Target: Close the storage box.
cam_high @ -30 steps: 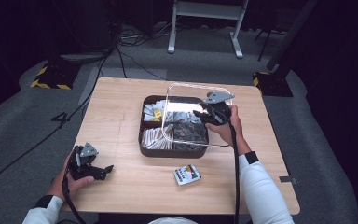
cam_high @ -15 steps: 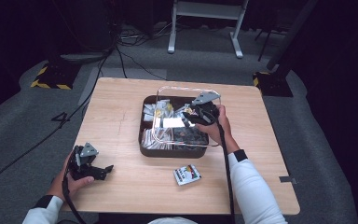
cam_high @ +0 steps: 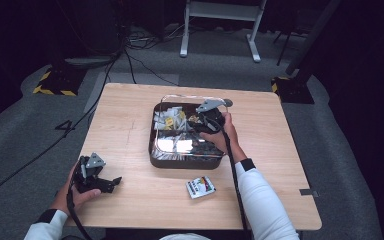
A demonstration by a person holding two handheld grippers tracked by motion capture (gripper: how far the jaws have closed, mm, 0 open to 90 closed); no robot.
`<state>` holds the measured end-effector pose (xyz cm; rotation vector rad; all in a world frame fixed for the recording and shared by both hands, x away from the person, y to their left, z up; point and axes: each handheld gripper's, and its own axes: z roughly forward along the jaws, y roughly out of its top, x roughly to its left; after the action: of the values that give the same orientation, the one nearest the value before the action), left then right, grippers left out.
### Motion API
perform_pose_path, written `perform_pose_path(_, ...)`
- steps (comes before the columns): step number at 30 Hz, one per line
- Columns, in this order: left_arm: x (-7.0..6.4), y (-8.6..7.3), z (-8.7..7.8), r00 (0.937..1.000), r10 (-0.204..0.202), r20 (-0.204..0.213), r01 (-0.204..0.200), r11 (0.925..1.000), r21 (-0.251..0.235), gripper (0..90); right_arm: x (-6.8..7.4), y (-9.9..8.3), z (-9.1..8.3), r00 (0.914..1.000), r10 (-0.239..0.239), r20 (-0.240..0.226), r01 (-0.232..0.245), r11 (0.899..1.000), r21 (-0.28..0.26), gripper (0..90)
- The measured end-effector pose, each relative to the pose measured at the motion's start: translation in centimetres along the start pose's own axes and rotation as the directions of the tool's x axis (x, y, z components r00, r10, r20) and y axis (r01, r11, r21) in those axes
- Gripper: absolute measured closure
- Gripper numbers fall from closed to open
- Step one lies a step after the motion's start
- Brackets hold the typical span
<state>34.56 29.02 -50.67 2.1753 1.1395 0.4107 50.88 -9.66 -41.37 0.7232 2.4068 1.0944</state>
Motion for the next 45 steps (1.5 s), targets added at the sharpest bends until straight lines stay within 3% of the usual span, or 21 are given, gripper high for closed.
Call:
perform_pose_path(18,0.0,0.0,0.0,1.0,0.001,0.001,-0.001,1.0,0.003,0.5,1.2,0.3,2.7,0.9997,-0.005,-0.023,0.006,0.999,0.032,58.8)
perform_pose_path(22,0.0,0.0,0.0,1.0,0.0,0.001,0.0,1.0,0.003,0.5,1.1,0.0,3.0,0.9995,0.012,-0.031,-0.011,0.999,0.036,58.8)
perform_pose_path(26,0.0,0.0,0.0,1.0,0.0,0.001,0.0,1.0,0.003,0.5,0.9,-0.3,3.1,0.9987,0.026,-0.044,-0.024,0.999,0.037,58.8)
perform_pose_path(40,0.0,0.0,0.0,1.0,0.0,0.001,0.0,1.0,0.003,0.5,1.4,-0.6,2.6,0.9988,0.007,-0.048,-0.004,0.998,0.064,58.8)
perform_pose_path(45,0.0,0.0,0.0,1.0,0.0,0.001,0.0,1.0,0.003,0.5,1.4,-0.8,2.7,0.9985,0.027,-0.047,-0.024,0.998,0.054,58.7)
